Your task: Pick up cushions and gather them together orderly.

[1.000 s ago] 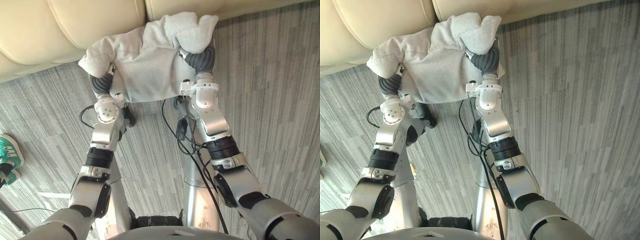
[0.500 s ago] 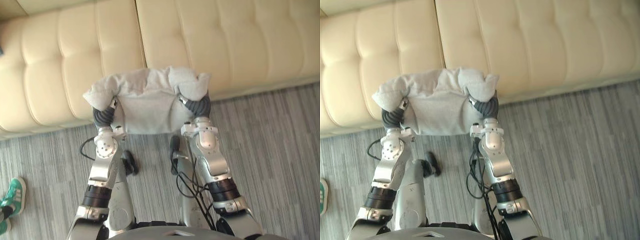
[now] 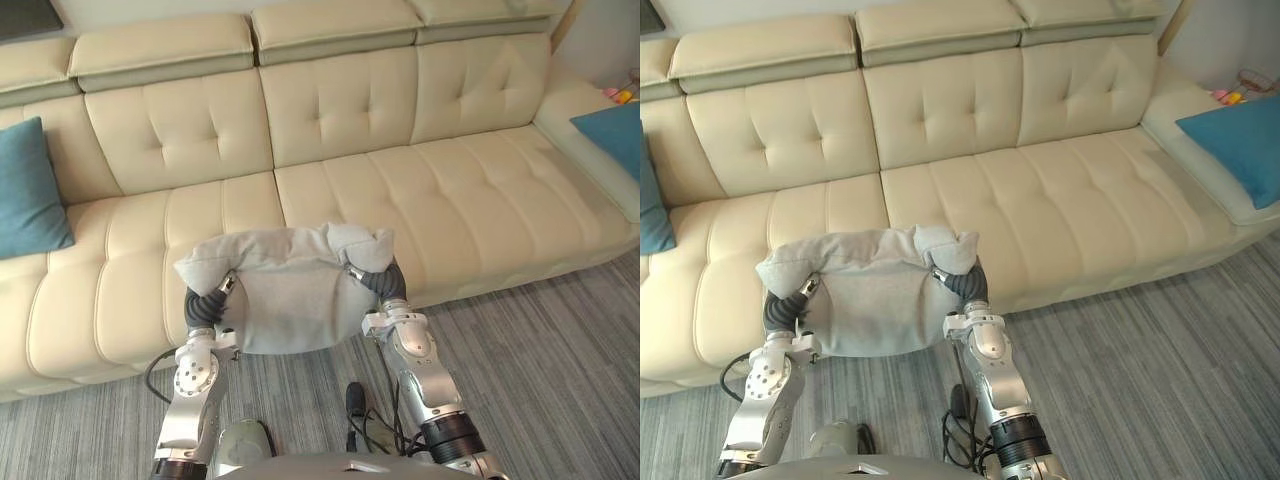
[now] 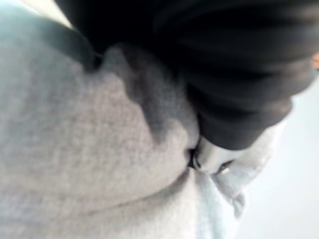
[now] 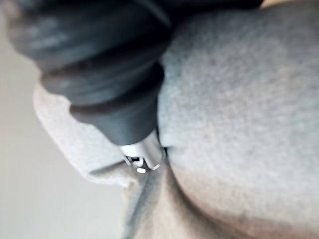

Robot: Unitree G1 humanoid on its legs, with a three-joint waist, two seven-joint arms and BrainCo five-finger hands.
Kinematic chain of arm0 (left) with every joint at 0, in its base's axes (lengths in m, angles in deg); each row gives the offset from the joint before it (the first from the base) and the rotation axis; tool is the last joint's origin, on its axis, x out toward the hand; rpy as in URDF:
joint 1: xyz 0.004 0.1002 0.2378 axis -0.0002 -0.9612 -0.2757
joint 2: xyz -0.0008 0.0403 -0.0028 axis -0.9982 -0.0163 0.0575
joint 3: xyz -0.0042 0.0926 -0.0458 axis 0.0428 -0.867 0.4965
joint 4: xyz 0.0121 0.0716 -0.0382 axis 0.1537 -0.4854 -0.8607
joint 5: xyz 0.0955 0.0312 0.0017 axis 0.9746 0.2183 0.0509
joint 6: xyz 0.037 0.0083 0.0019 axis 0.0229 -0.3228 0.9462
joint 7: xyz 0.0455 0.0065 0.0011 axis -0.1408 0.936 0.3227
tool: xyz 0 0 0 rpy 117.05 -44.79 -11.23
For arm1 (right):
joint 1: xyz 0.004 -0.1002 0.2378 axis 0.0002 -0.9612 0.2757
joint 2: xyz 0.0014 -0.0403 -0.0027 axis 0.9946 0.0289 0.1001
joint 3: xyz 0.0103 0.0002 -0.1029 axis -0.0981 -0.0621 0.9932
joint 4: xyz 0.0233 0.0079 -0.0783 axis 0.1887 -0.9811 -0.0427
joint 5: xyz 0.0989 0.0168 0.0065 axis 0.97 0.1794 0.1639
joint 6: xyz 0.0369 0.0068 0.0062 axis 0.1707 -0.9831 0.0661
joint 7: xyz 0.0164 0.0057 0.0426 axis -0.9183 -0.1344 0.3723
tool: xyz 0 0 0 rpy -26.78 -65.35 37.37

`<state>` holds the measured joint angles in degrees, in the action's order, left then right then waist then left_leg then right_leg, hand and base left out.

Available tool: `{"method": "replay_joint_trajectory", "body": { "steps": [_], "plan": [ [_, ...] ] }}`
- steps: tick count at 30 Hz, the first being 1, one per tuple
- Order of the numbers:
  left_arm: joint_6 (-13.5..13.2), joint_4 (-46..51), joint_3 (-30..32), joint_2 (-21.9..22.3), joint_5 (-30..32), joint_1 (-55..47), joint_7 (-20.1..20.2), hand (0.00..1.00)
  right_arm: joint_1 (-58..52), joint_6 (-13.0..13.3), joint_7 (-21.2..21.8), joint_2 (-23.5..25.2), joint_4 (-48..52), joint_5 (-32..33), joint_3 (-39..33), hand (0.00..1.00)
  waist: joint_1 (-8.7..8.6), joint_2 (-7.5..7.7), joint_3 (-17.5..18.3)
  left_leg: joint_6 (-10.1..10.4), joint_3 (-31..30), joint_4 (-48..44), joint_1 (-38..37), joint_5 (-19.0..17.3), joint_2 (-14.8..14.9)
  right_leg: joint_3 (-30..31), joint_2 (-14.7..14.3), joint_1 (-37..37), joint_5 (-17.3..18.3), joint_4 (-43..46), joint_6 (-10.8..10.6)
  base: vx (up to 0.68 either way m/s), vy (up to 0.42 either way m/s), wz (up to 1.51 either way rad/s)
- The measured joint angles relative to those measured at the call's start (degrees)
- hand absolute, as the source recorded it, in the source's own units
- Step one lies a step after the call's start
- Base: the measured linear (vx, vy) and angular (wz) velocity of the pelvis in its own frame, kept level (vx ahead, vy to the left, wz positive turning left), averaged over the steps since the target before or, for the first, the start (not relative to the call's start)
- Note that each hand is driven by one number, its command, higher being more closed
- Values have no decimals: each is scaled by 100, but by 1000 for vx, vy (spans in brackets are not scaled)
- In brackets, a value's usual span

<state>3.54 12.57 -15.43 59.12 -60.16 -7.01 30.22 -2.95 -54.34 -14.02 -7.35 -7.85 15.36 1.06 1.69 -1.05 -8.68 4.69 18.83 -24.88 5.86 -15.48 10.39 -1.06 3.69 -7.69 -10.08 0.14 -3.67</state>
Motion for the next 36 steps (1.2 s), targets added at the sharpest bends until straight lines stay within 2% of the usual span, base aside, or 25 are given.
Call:
{"method": "replay_joint_trajectory", "body": {
  "steps": [4,6,8,9,10,12,14,19,33,35,36],
  "plan": [
    [18,0,-49,-7,-2,-8,66,100,14,-95,21,-2,-103,8,-104,100,4,47,25,-54,-66,-110,10,-75,-87,31,50,-272,73,588,66,-72,56,-9],
    [21,3,-57,-60,-8,-7,69,100,33,-95,24,8,-118,17,-112,100,-20,179,109,-204,20,166,-7,31,-259,-3,211,-361,-24,540,-36,-142,64,-6],
    [26,-1,-60,-73,-10,13,72,100,70,-94,25,-7,-178,46,-119,100,-32,140,129,-234,-12,410,-31,225,-174,-307,219,-402,687,1332,342,-76,36,17],
    [26,-1,-53,-76,-13,6,69,100,90,-89,31,-9,-239,82,-128,100,-17,174,155,-176,-56,643,-142,367,-223,-424,174,-282,935,1475,233,28,7,26],
    [25,-2,-29,-75,-15,-17,60,100,184,-86,39,1,-365,135,-114,100,17,292,237,-69,-146,886,-180,504,-340,-471,184,-21,867,955,20,23,-35,17],
    [24,46,-47,-71,-21,-89,68,100,228,-86,116,-12,-375,214,-111,100,62,246,276,-37,-166,1189,-180,700,-393,-490,128,58,634,506,114,-12,-53,2],
    [24,46,-47,-68,-126,-141,86,100,216,-92,149,-12,-375,238,-111,100,52,228,286,-73,-164,1324,-182,835,-408,-480,111,80,510,306,108,-18,-34,-6],
    [37,46,-115,-38,-133,-208,296,100,138,-95,212,-35,-375,291,-242,100,-38,229,293,-50,-204,1390,-233,905,-460,-534,89,326,264,-161,63,2,-4,2],
    [77,63,-174,-20,-131,-291,353,100,-46,-97,254,19,-365,297,-344,100,6,239,406,-125,-238,1494,-163,860,-617,-522,204,292,272,-323,37,-10,4,1],
    [77,131,-174,-8,-131,-336,353,100,-41,-97,257,19,-356,297,-341,100,28,238,406,-128,-173,1351,-64,760,-584,-449,198,160,317,-214,1,-14,1,-20],
    [78,204,-181,24,-131,-406,353,100,-40,-97,257,18,-356,294,-339,100,27,236,406,-125,-175,1165,23,642,-558,-415,208,-31,452,126,-48,-4,33,-22]
  ]
}}
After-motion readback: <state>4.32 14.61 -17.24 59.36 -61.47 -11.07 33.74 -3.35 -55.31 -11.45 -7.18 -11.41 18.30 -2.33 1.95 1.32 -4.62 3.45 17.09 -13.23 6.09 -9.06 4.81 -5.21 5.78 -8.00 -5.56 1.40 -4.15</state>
